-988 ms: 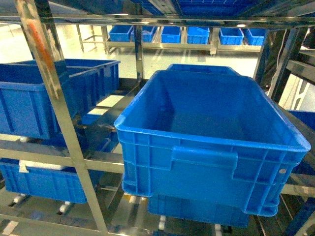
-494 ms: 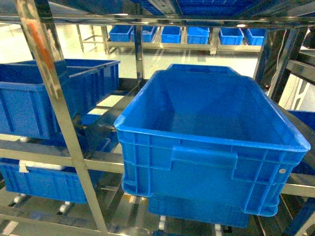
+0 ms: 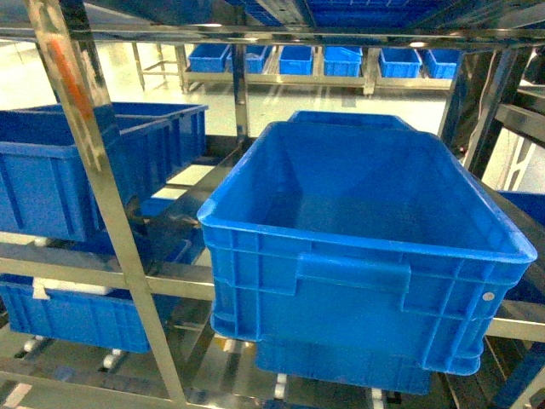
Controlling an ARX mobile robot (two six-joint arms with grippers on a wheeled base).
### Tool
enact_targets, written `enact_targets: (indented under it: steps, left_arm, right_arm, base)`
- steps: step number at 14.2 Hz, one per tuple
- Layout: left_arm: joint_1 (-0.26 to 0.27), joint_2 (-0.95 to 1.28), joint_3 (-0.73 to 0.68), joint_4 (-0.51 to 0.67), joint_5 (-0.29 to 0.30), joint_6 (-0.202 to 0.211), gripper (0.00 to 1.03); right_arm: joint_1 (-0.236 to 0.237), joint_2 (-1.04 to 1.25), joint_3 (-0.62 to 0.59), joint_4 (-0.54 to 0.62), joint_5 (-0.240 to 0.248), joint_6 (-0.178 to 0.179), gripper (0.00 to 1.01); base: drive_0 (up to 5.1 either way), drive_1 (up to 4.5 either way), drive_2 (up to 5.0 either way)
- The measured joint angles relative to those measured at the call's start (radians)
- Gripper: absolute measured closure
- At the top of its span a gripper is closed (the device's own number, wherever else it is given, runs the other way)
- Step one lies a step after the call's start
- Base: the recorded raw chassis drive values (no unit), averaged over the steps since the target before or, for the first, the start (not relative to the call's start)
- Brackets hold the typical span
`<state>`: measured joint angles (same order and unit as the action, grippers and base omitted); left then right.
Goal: Pick red block from blue box to shelf
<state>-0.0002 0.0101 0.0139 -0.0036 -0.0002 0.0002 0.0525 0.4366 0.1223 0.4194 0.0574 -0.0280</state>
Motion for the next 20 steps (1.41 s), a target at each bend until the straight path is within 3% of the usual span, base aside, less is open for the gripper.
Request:
enact_targets:
  steps: [20]
  left_arm:
    - [0.000, 0.000, 0.000, 0.000, 0.000, 0.000, 0.05]
  right_arm:
    - [0.000, 0.000, 0.000, 0.000, 0.000, 0.000, 0.75]
  base:
    - [0.0, 0.00, 0.0]
